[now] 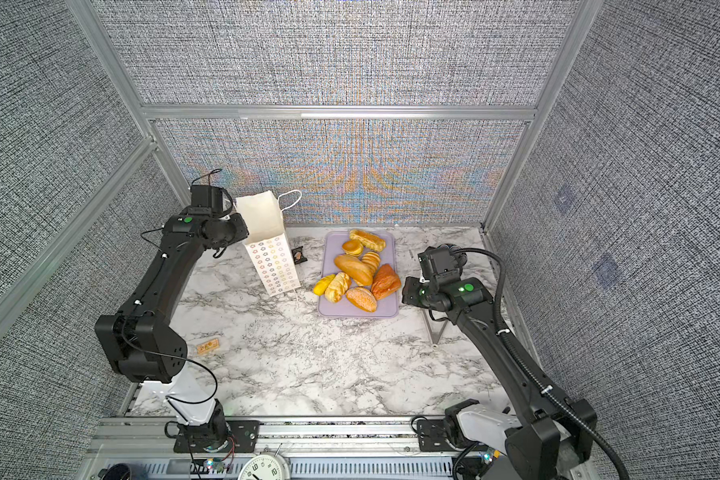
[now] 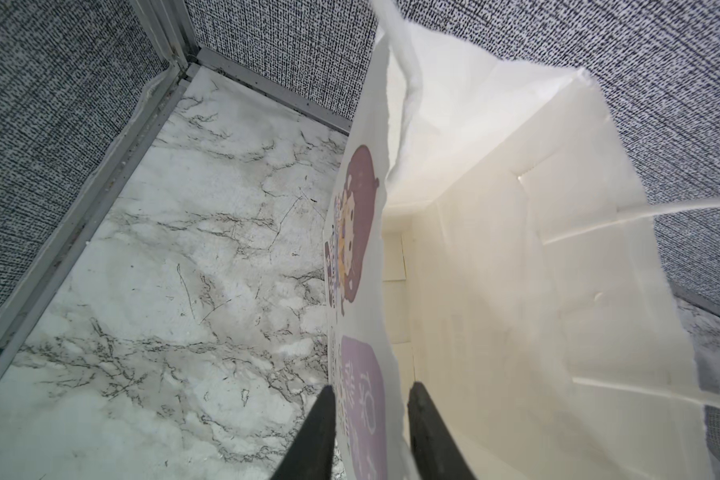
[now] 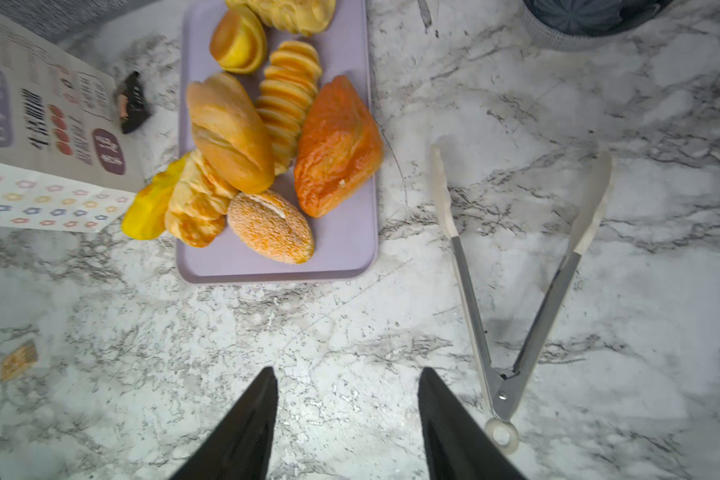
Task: Place the fake bread into the paper bag
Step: 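Grasp the white paper bag's rim with the left gripper while the right hovers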
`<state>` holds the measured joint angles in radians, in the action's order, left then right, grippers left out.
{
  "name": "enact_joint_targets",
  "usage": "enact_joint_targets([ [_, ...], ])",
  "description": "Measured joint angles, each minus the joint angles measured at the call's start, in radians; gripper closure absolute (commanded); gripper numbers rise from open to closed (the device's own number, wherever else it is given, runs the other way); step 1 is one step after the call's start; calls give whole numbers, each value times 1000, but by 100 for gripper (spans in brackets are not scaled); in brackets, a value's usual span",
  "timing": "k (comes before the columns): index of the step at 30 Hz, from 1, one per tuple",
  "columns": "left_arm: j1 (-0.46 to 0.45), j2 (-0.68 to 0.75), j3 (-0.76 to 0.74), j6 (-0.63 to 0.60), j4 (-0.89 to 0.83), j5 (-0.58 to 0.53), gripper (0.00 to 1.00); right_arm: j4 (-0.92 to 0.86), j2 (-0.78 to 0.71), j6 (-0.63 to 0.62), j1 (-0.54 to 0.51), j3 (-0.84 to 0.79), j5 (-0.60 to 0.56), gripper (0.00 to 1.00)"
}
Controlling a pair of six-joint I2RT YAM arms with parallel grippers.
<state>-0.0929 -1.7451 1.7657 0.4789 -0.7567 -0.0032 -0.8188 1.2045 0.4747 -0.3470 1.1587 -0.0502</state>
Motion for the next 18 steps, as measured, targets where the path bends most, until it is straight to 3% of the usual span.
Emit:
enact_joint_targets([
  [5, 0, 5, -5, 0, -2, 2, 100, -7, -17, -5, 0, -41, -26, 41],
  [12, 0, 71, -6, -16, -28, -24, 100, -2, -71, -50, 0, -77, -16, 32],
  [18, 2, 168, -42, -31, -54, -30, 100, 23, -121, -56, 0, -105, -11, 32],
])
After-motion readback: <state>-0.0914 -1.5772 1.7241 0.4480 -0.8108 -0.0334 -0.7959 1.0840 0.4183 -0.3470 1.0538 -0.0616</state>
